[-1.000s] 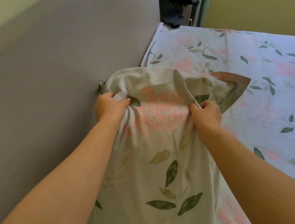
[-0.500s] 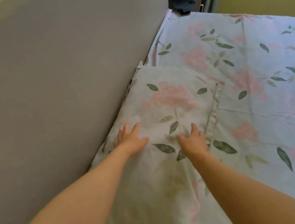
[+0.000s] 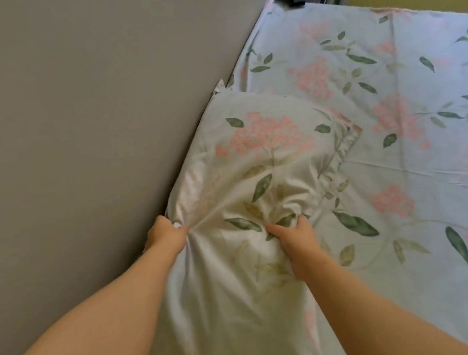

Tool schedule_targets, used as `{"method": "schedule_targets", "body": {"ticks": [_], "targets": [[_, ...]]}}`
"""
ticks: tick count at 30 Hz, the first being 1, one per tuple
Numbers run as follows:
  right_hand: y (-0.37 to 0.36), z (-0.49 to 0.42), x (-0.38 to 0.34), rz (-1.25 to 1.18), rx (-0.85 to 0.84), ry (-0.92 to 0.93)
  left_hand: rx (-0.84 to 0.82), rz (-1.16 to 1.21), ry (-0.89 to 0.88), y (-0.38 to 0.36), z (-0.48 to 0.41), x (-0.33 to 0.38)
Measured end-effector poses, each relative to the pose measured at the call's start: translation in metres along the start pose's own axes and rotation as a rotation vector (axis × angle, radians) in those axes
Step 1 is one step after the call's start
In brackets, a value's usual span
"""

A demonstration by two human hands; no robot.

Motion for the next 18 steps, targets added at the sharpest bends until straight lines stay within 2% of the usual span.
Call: {"method": "schedule_targets", "body": {"ticks": [5,7,8,10,13,15,18], "targets": [[0.017,0.022,-0.037,-0.164,0.032,0.145,0.097,0.337,-0.315,0.028,0.017,0.028],[0.031,0.033,-0.027,-0.149,0.054,0.114,0.141,0.321,-0.414,0.037,0.042,0.033],[0.037,0.036,-0.016,-0.11,0.066,0.071,0.147,0.238,-0.444,0.037,0.055,0.031],[0.048,0.04,0.014,0.035,0.098,-0.041,0.082,0.026,-0.423,0.03,0.074,0.016],[0.055,0.047,0.056,0.378,0.17,-0.136,-0.117,-0.133,-0.272,0.012,0.083,-0.026],[0.051,0.059,0.079,0.44,0.201,-0.118,-0.092,-0.148,-0.202,0.008,0.089,-0.057],[0.042,0.083,0.116,0.381,0.187,-0.167,-0.015,-0.097,-0.1,0.006,0.096,-0.104]]}}
Point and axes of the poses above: each hand's wrist, its own z-axis away from the middle knuckle, its own y-axis out of the back of the hand, x = y × z, the point moved 2 cm from there along -z, towards the middle knuckle, and after that the axes turned 2 degrees about -x, right-handed, at the moved point
